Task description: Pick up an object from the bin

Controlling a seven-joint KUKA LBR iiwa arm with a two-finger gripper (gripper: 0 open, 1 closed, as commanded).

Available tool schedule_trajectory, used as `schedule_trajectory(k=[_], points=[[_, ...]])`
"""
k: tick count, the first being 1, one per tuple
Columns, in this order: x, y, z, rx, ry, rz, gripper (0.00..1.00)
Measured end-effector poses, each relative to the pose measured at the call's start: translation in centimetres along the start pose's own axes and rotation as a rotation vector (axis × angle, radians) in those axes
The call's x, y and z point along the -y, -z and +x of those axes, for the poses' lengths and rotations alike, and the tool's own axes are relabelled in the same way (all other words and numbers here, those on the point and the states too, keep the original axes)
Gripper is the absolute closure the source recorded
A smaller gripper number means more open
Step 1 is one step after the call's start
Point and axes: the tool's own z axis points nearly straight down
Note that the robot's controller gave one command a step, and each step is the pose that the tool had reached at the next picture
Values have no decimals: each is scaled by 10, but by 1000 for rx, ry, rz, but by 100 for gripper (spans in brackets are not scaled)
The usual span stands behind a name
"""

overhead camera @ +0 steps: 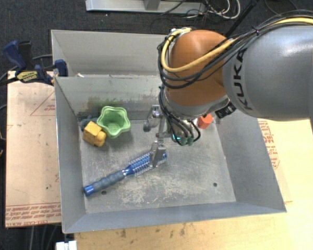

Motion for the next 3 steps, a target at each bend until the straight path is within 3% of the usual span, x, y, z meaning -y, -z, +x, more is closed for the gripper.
schedule_trajectory(k=[1, 2, 3], points=[[17, -123, 7, 0, 76, 1, 0], [17, -119, 5, 6, 75, 2, 100], [6, 16, 0, 14, 251, 0, 100]])
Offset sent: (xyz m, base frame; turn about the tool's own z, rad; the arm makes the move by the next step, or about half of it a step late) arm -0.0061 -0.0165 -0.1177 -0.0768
